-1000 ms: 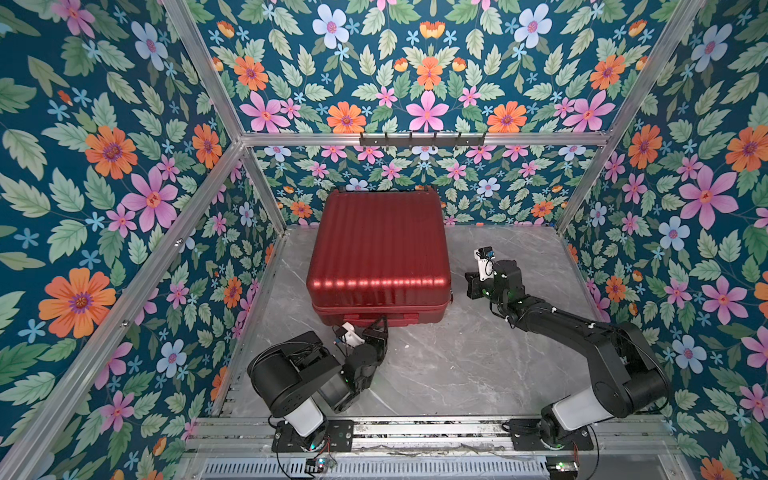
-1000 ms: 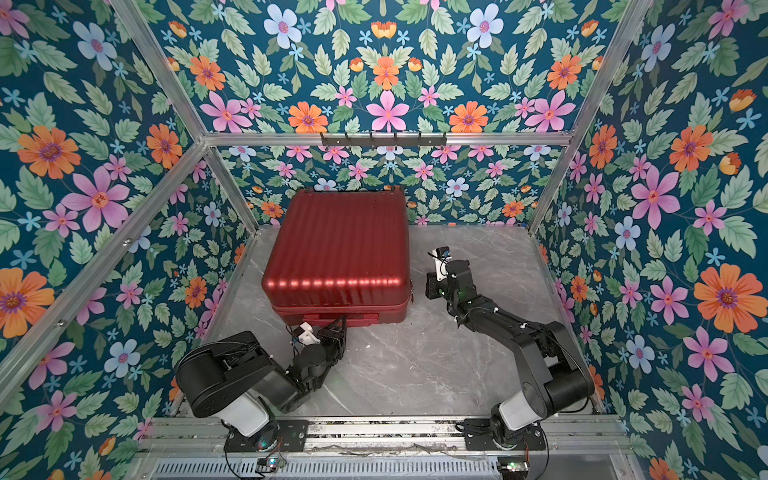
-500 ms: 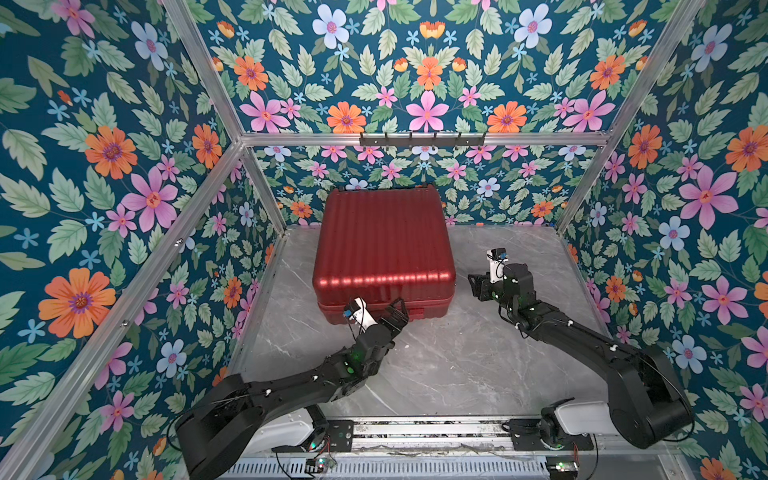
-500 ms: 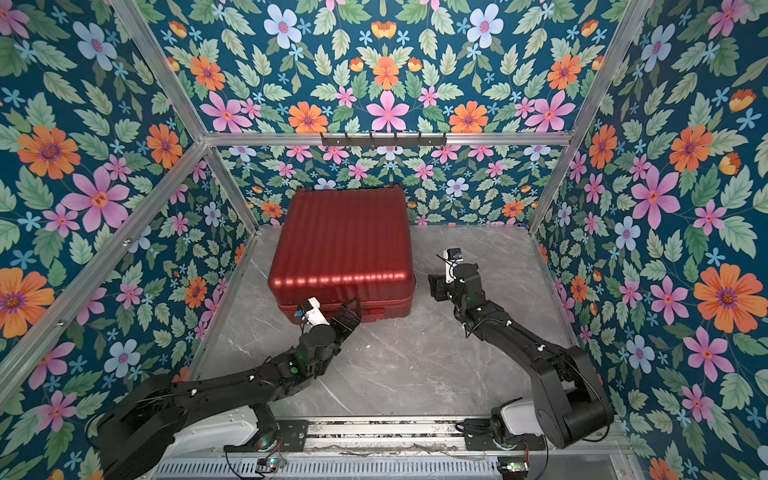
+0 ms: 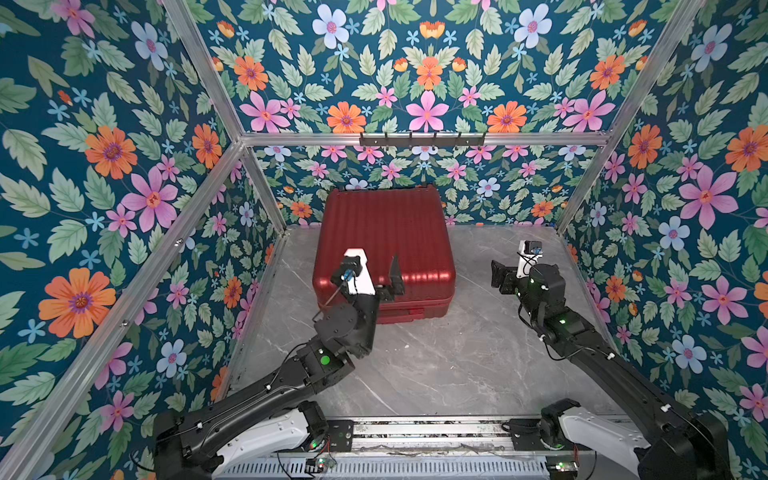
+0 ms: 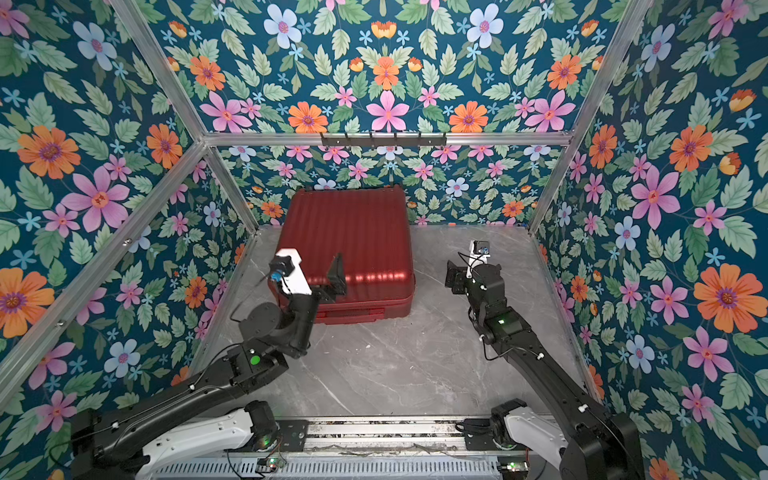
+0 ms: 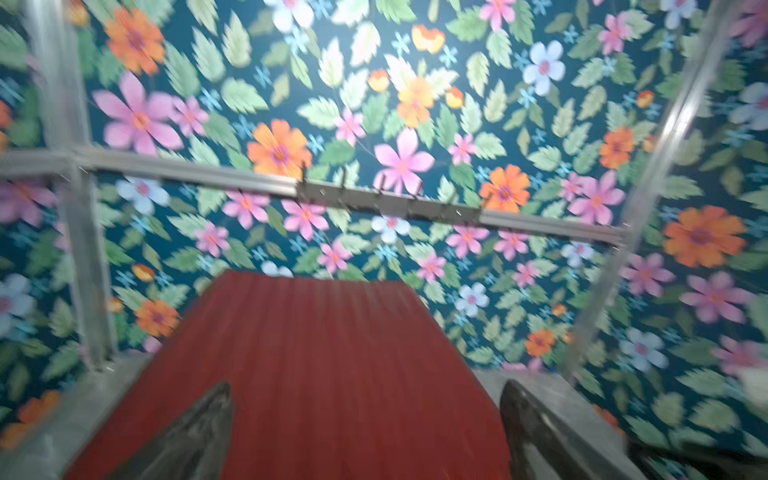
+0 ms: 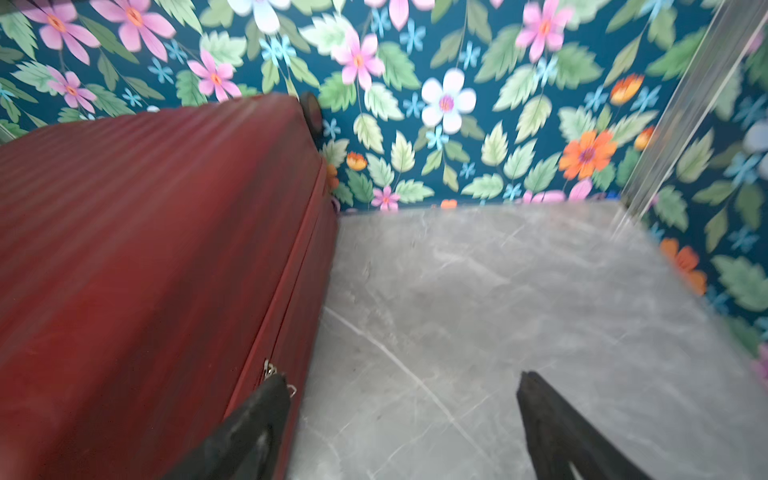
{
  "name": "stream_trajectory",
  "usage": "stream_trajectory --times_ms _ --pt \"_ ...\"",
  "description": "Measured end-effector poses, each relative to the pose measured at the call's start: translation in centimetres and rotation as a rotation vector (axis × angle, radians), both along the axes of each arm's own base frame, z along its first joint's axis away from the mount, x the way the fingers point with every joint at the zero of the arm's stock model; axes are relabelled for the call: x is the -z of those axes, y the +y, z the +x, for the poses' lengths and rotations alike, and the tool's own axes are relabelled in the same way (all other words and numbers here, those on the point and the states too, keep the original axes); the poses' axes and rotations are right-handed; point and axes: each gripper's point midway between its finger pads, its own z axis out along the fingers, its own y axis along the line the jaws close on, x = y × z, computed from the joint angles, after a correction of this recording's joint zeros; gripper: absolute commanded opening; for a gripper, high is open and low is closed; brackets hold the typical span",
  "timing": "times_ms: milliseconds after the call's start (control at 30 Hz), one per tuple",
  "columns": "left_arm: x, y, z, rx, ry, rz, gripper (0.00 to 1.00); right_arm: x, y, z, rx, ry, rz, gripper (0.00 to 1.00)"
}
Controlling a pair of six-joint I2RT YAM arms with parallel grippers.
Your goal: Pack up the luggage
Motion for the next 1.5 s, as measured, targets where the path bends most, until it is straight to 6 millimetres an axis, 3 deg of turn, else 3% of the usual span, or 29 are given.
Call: stream_trajectory --times_ms 100,233,367,433,567,633,733,967,1100,1300,1500 --pt "-1.8 6.1 3.1 -0.221 -0.007 0.011 1.00 -1.2 -1.1 0.6 0.027 -0.008 -0.014 0.88" --pt "0.1 15.1 7.3 -0.433 0.072 -0.023 1.00 -1.8 -2.2 1.9 0.043 0.025 0.014 0.89" --pt "4.5 23.0 10.9 -0.491 0.196 -0.147 1.00 -0.7 -1.3 2.4 -0.007 0.080 0.044 0.89" --pt "7.5 25.8 12.2 -0.477 0.266 -0.247 1.00 0.1 -0.6 2.4 -0.039 0.104 0.074 0.89" --pt "12.3 28.2 14.1 -0.362 0.334 -0.460 1.00 0.8 1.4 3.0 -0.113 0.136 0.174 0.90" --pt "14.2 28.5 15.5 -0.282 0.348 -0.573 1.00 0.9 2.8 3.8 -0.164 0.150 0.254 0.96" --pt "15.8 27.8 17.6 -0.154 0.358 -0.691 1.00 0.4 4.8 5.1 -0.231 0.161 0.364 0.97" --pt "16.8 24.1 21.2 0.117 0.364 -0.776 1.00 -1.1 10.5 9.1 -0.366 0.181 0.515 0.98" --pt "17.2 19.8 22.6 0.250 0.412 -0.742 1.00 -0.2 13.2 10.6 -0.417 0.214 0.534 0.98" --pt "18.6 15.5 23.1 0.345 0.469 -0.683 1.00 2.2 13.7 11.4 -0.402 0.256 0.535 0.97" --pt "16.5 11.6 23.9 0.399 0.411 -0.566 1.00 2.9 13.4 10.8 -0.404 0.251 0.519 0.96"
